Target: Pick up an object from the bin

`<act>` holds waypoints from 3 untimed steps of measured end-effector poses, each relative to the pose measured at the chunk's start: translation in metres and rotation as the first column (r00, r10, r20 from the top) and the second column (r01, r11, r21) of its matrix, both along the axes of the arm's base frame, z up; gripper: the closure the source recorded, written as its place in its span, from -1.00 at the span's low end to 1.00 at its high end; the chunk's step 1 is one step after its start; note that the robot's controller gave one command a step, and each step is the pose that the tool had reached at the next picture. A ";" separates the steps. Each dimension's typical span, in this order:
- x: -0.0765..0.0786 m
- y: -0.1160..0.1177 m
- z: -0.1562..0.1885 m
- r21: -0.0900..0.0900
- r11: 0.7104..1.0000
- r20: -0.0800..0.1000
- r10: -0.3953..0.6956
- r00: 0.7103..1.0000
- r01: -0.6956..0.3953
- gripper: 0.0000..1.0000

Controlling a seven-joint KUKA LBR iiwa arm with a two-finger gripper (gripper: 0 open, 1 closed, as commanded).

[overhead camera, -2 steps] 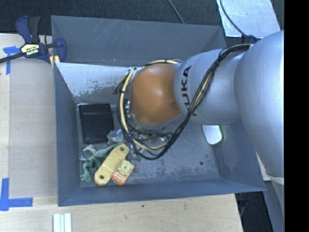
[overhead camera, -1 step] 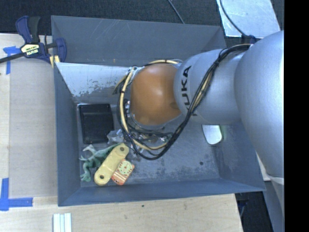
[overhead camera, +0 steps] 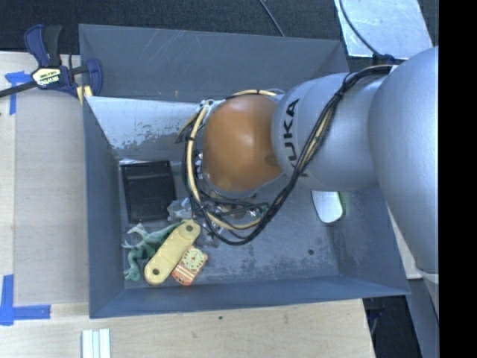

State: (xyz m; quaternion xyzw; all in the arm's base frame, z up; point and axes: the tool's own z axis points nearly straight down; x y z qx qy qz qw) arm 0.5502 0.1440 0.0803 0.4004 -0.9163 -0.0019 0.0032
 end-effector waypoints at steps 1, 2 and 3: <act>0.002 0.000 0.015 0.001 1.000 0.006 -0.002 1.000 0.002 1.00; 0.002 0.000 0.022 0.002 1.000 0.008 -0.003 1.000 0.003 1.00; 0.002 0.000 0.027 0.002 1.000 0.009 -0.004 1.000 0.004 1.00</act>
Offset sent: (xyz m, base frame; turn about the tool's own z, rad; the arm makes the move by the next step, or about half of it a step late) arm 0.0017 -0.0002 0.0188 0.0018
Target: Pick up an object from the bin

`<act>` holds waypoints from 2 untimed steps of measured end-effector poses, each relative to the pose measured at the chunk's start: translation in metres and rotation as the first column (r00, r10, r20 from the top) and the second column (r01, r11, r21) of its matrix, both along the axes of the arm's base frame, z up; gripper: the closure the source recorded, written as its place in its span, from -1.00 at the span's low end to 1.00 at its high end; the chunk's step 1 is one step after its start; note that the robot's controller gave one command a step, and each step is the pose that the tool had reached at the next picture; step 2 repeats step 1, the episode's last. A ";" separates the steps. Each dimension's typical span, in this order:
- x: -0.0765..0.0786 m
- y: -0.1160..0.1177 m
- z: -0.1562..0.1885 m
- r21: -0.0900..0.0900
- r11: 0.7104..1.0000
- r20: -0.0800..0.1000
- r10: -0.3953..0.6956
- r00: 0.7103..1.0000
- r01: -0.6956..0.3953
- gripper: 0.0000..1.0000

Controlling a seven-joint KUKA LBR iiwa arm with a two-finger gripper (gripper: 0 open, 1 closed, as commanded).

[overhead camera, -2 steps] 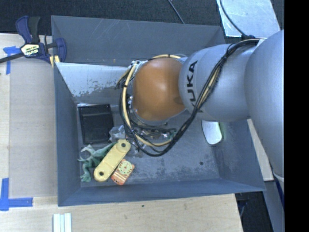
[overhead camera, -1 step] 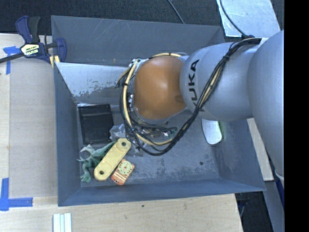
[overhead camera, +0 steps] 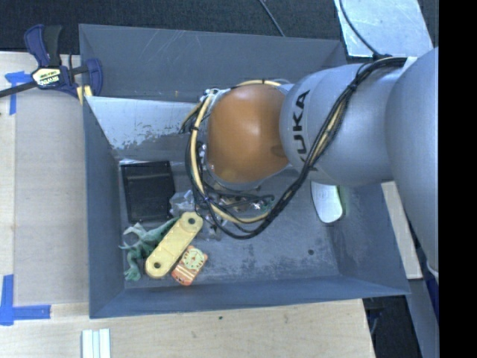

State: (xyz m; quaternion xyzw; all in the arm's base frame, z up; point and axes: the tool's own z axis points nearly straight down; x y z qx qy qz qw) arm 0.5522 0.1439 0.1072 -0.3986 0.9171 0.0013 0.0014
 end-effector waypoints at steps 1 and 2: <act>-0.002 0.000 0.027 -0.002 1.000 -0.010 -0.001 1.000 0.001 1.00; -0.002 0.000 0.027 -0.002 1.000 -0.010 -0.001 1.000 0.001 1.00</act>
Offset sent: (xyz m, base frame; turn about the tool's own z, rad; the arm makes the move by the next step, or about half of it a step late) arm -0.0014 -0.0003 0.0277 0.0007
